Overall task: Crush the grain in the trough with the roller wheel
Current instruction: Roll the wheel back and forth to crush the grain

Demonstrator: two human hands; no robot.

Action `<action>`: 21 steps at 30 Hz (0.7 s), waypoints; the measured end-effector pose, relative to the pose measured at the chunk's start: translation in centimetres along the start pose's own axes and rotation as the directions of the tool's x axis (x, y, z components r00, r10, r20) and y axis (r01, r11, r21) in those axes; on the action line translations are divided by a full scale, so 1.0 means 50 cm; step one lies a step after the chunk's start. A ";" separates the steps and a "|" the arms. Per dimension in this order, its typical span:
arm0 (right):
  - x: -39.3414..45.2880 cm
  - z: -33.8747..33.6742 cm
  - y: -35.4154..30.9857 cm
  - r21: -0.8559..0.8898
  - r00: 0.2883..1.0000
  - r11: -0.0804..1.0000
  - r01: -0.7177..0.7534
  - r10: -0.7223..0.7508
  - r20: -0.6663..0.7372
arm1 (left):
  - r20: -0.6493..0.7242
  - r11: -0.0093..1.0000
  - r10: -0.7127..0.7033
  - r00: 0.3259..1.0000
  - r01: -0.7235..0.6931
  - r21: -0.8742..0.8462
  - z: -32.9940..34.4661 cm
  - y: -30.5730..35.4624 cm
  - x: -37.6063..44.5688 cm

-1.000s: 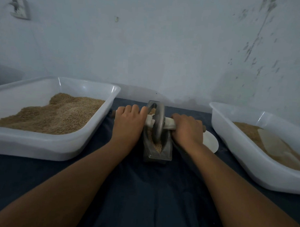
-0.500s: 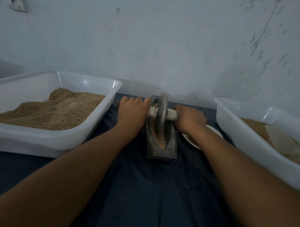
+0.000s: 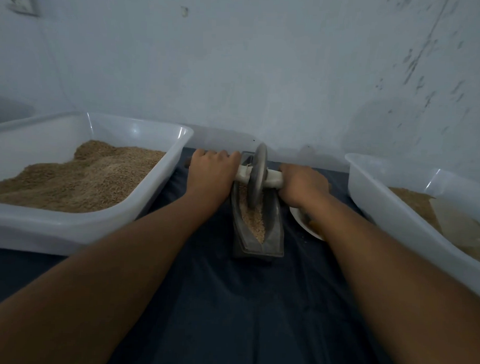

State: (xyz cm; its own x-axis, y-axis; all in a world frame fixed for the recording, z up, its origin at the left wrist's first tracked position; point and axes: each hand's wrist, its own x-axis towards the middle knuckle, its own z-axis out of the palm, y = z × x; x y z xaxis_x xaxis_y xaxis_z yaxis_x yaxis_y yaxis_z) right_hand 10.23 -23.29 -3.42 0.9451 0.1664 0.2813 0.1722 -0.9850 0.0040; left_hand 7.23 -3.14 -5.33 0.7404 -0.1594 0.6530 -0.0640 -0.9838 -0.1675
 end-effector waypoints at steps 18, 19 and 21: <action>-0.127 0.007 -0.012 -0.017 0.953 0.998 0.053 -0.056 -0.297 | -0.154 1.000 0.006 0.988 -0.003 0.018 -0.040 0.023 -0.104; -0.132 0.009 -0.012 -0.015 0.950 0.999 0.049 -0.051 -0.309 | -0.154 1.000 0.006 0.988 -0.004 0.014 -0.042 0.023 -0.107; -0.146 0.009 -0.012 -0.003 0.944 0.999 0.049 -0.047 -0.326 | -0.158 1.000 0.007 0.987 -0.006 0.003 -0.045 0.024 -0.116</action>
State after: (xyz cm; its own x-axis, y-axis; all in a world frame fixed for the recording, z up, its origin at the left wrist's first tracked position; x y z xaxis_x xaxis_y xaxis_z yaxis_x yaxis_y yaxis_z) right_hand 3.37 -23.87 -5.91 0.7935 0.1890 0.5785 0.2171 -0.9759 0.0210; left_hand 1.36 -3.59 -7.67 0.6253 -0.1768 0.7601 -0.0664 -0.9825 -0.1740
